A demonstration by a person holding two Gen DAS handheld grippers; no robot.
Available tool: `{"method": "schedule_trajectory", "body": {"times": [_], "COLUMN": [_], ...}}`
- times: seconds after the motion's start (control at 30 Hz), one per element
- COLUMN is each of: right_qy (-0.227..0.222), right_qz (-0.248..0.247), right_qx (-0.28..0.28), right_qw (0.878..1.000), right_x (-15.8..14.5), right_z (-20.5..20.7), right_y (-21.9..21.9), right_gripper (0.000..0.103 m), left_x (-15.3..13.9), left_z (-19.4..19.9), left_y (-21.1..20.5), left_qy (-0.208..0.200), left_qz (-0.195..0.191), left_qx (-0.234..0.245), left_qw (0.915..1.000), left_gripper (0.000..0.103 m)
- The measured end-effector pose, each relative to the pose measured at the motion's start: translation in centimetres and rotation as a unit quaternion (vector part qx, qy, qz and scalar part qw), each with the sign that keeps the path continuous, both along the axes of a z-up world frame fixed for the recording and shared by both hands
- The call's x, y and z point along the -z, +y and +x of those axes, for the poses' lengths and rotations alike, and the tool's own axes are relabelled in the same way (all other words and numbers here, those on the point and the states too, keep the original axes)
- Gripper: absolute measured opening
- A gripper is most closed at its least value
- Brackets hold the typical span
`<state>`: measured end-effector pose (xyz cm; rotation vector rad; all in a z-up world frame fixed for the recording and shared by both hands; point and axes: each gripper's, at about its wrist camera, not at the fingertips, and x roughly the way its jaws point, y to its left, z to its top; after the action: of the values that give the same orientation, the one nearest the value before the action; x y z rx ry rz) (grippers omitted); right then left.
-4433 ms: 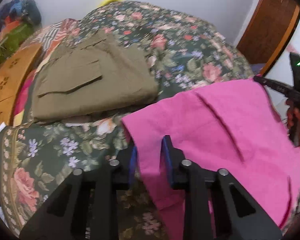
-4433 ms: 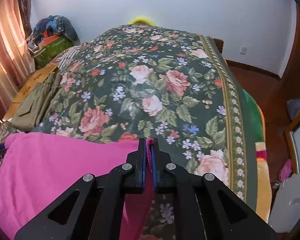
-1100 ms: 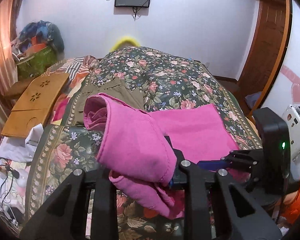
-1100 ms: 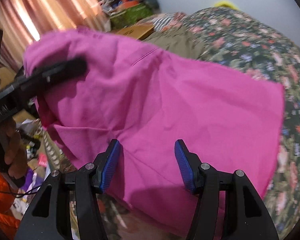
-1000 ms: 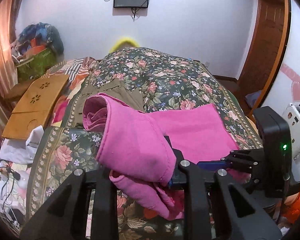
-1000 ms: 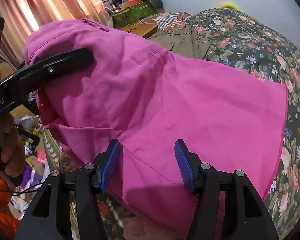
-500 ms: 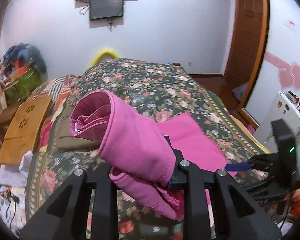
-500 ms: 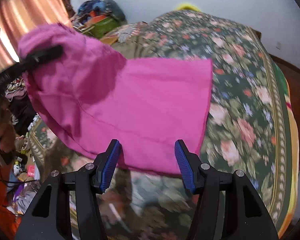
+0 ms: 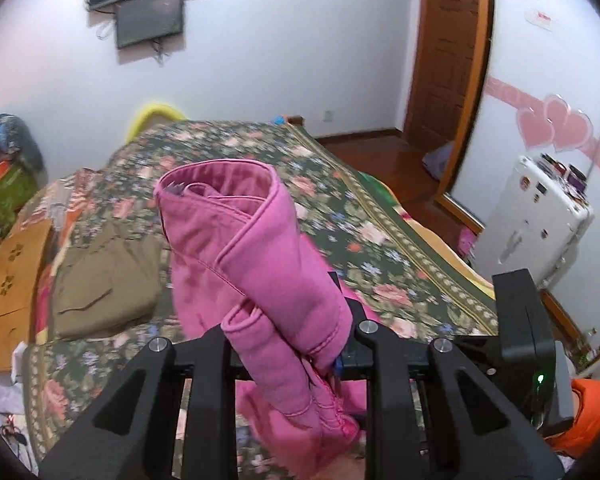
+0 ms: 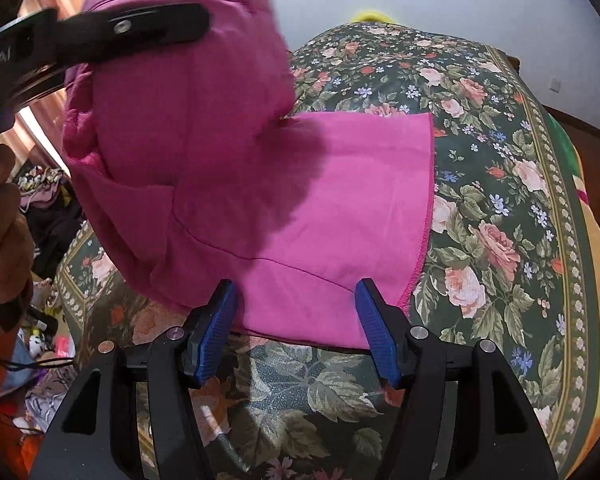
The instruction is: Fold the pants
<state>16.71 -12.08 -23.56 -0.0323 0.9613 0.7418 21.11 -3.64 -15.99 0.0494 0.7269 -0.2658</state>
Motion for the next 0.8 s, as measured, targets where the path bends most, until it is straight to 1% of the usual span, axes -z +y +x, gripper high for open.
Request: {"method": "schedule_trajectory", "body": {"times": [0.1, 0.17, 0.3, 0.37, 0.43, 0.5, 0.53, 0.57, 0.63, 0.67, 0.73, 0.8], "right_qy": [-0.001, -0.002, -0.002, -0.001, 0.001, 0.005, 0.005, 0.004, -0.001, -0.003, -0.007, -0.007], "right_qz": [0.001, 0.003, 0.007, 0.009, 0.01, 0.013, 0.012, 0.01, 0.004, -0.002, -0.011, -0.017], "right_qx": [0.0, 0.0, 0.0, 0.0, 0.0, 0.002, 0.003, 0.004, 0.01, 0.014, 0.024, 0.04], "right_qw": [1.0, 1.0, 1.0, 1.0, 1.0, 1.0, 1.0, 1.0, 1.0, 1.0, 1.0, 0.999], "right_x": [0.0, 0.0, 0.1, 0.1, 0.0, -0.2, -0.3, -0.5, -0.7, -0.7, -0.7, -0.7], "right_z": [-0.1, -0.1, -0.1, -0.1, -0.1, -0.1, -0.2, -0.2, -0.4, -0.6, -0.8, -0.9], "right_y": [0.1, 0.1, 0.0, 0.0, -0.1, -0.4, -0.7, -1.0, -1.8, -2.2, -3.3, -4.6], "right_gripper": [0.059, 0.059, 0.06, 0.06, 0.059, 0.059, 0.058, 0.058, 0.058, 0.058, 0.058, 0.058], "left_x": [1.0, 1.8, 2.7, 3.5, 4.5, 5.4, 5.7, 5.9, 6.3, 6.5, 7.0, 7.3], "left_z": [1.0, 1.6, 2.3, 2.7, 3.5, 4.0, 4.0, 4.0, 3.9, 3.9, 3.9, 3.9], "left_y": [-1.1, -1.7, -2.7, -3.2, -3.4, -3.6, -3.7, -3.7, -3.8, -3.9, -4.0, -4.1], "left_qy": [0.023, 0.041, 0.061, 0.081, 0.114, 0.14, 0.147, 0.15, 0.162, 0.168, 0.177, 0.181], "left_qz": [-0.002, -0.011, -0.02, -0.026, -0.038, -0.042, -0.045, -0.049, -0.062, -0.069, -0.07, -0.073], "left_qx": [0.011, 0.019, 0.035, 0.043, 0.046, 0.044, 0.045, 0.047, 0.052, 0.055, 0.056, 0.053], "left_qw": [0.9997, 0.9989, 0.9973, 0.9954, 0.9916, 0.9883, 0.9871, 0.9864, 0.9834, 0.9818, 0.9801, 0.9793], "left_gripper": [0.022, 0.022, 0.022, 0.022, 0.022, 0.03, 0.039, 0.052, 0.067, 0.071, 0.075, 0.078]}}
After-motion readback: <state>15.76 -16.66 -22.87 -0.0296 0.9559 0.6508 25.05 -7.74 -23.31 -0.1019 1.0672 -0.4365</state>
